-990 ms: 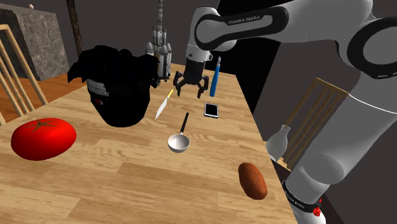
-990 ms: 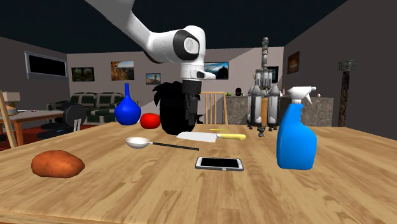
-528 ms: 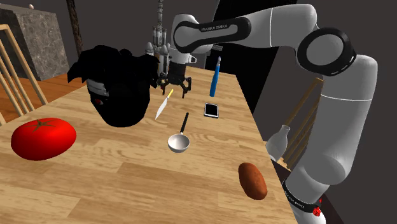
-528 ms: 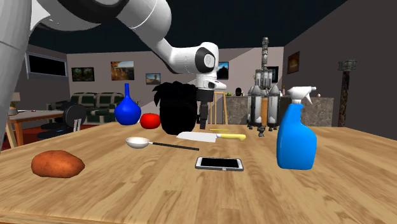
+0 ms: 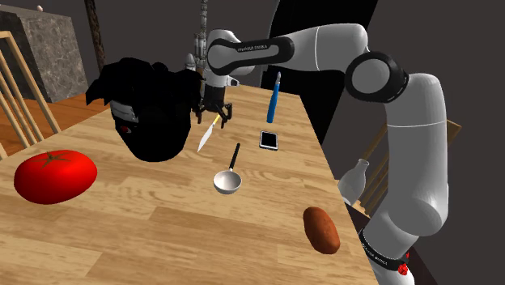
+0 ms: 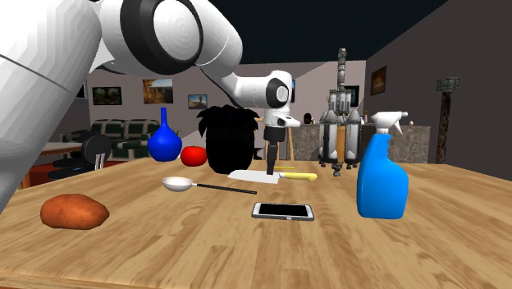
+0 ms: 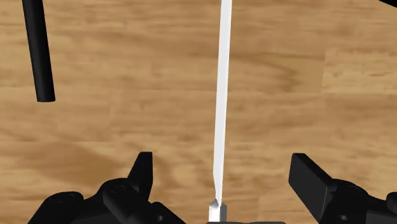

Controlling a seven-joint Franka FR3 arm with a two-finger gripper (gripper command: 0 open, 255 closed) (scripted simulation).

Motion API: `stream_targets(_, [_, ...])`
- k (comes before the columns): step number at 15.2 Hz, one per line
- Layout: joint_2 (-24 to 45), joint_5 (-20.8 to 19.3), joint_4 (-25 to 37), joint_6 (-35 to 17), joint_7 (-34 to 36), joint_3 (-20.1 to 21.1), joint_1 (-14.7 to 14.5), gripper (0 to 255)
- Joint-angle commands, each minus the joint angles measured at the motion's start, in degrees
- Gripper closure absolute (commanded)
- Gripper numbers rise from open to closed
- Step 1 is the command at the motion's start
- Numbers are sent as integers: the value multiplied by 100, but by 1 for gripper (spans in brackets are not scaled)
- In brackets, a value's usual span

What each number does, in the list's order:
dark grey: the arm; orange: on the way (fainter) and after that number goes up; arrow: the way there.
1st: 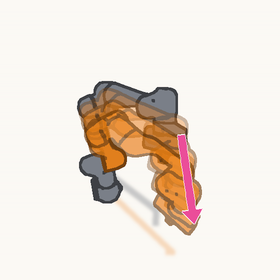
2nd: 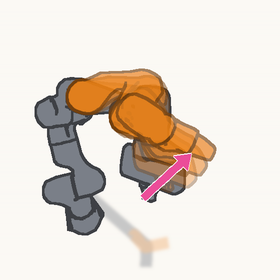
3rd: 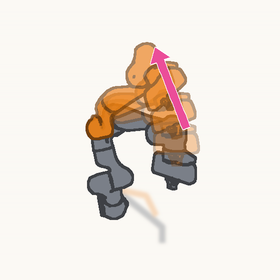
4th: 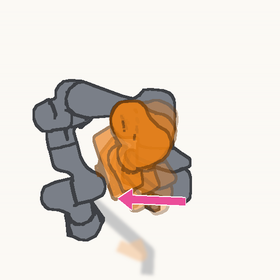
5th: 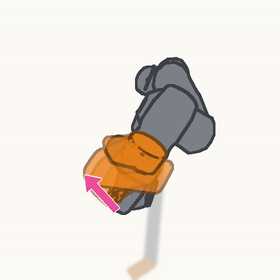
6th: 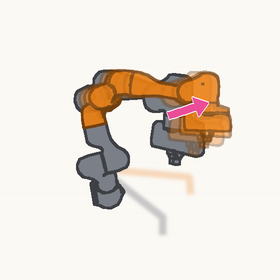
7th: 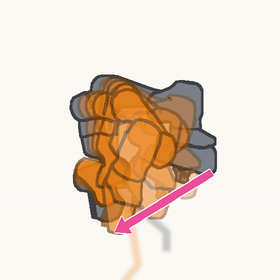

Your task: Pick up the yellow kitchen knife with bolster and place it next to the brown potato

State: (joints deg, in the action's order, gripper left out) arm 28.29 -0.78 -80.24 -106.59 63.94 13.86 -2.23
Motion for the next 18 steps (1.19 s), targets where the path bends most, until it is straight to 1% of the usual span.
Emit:
stream_targets(1, [30,-5,-102,-133,10,-4,-5,0])
stream_targets(3, [64,-13,-249,-314,14,-6,-10,0])
stream_targets(11, [64,-13,-249,-314,14,-6,-10,0])
stream_targets(12, [64,-13,-249,-314,14,-6,-10,255])
stream_targets(18, [64,-13,-249,-314,14,-6,-10,255])
